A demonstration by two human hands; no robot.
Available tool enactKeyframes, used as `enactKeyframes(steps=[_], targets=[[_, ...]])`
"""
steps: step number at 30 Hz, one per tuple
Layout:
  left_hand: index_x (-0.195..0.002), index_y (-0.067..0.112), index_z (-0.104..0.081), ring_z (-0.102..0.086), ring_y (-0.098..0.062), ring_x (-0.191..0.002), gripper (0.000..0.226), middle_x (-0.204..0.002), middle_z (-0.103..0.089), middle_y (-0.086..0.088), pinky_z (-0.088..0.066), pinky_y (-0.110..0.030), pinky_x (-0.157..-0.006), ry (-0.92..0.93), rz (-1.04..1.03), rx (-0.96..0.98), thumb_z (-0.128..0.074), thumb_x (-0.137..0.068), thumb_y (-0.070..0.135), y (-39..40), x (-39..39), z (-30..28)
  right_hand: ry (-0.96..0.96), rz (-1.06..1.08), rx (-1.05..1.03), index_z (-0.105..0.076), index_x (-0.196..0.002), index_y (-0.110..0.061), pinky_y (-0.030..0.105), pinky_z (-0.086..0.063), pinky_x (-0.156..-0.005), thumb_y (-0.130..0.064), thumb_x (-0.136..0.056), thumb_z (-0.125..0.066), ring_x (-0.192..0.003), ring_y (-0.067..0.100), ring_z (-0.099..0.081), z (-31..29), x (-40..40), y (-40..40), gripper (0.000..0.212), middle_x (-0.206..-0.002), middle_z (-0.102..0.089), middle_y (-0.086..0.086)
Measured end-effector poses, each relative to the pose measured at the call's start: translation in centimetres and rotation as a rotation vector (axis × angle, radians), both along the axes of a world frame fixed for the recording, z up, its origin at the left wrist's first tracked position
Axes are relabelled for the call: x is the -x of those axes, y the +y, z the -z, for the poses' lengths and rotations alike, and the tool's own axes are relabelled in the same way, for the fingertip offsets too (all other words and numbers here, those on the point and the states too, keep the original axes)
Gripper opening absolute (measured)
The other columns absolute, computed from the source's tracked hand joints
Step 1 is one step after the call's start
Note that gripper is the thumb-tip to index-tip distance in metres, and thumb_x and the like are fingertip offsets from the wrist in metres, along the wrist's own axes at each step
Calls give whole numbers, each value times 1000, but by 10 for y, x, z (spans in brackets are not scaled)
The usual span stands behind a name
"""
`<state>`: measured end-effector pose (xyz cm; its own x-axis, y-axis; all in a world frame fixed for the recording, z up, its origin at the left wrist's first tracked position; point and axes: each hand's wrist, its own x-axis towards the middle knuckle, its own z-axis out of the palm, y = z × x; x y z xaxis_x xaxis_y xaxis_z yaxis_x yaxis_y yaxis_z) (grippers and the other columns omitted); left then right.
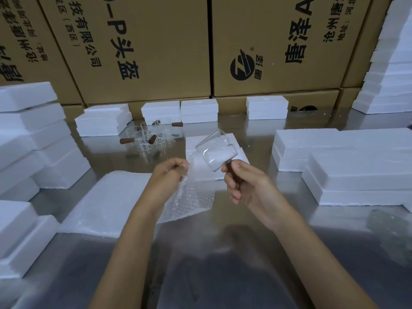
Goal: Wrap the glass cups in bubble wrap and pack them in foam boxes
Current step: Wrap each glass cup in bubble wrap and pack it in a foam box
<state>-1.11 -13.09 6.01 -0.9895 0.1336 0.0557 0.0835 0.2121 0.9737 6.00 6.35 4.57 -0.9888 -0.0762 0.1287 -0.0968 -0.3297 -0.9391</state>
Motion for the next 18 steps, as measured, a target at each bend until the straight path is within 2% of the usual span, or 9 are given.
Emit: enactKeyframes(steps=[3,5,7,10,12,14,16,18], targets=[[-93,17,-70,-57,-22,-89,24,-91,-65,-4,-45,-33,-85,-99,-12,-157,-48,-102,12,0,0,-2,-23,131,-287,-66,-91,-9,23,-35,-48,-22,-102,-53,-49,12,-36,3,1,-4,22,-62,-47,-1],[-101,12,-70,-61,-29,-99,23,-100,-68,-9,-48,-43,-94,-125,-18,-292,-47,-102,13,-3,2,-5,-25,249,-494,-67,-87,-11,19,-34,-50,-23,-101,-57,-49,8,-38,5,2,-7,21,-58,-45,-8],[-104,12,-71,-61,-28,-98,22,-100,-70,-7,-48,-42,-92,-93,-5,-375,-49,-103,16,-5,1,-6,14,361,-668,-64,-84,-11,16,-32,-53,-25,-99,-59,-51,4,-38,9,3,-9,21,-54,-42,-14],[-88,26,-75,-55,-19,-86,26,-87,-68,4,-42,-33,-78,26,6,-326,-54,-102,20,1,-3,-7,59,417,-754,-62,-83,-10,15,-31,-52,-27,-98,-59,-52,5,-37,13,4,-11,23,-54,-39,-13],[-80,29,-75,-52,-13,-78,29,-81,-68,8,-41,-25,-68,118,64,-266,-58,-100,17,8,-9,-9,49,422,-763,-65,-84,-10,14,-33,-52,-30,-99,-58,-51,4,-39,14,4,-14,26,-53,-41,-12],[-81,25,-72,-53,-4,-71,25,-82,-70,9,-42,-16,-63,228,148,-187,-59,-99,13,15,-18,-10,-25,426,-696,-65,-79,-14,11,-34,-49,-32,-100,-57,-48,2,-43,11,5,-16,29,-51,-46,-13],[-86,14,-69,-55,3,-67,18,-83,-71,9,-42,-10,-62,315,244,-119,-58,-99,9,22,-26,-14,-199,344,-439,-62,-76,-17,16,-28,-41,-35,-101,-54,-40,5,-36,7,3,-15,32,-49,-43,-11],[-86,12,-68,-55,4,-62,17,-72,-67,15,-41,-8,-59,336,322,-75,-57,-99,5,26,-31,-16,-321,224,-136,-59,-77,-16,21,-18,-40,-32,-102,-51,-40,9,-25,3,1,-10,30,-54,-36,-4]])
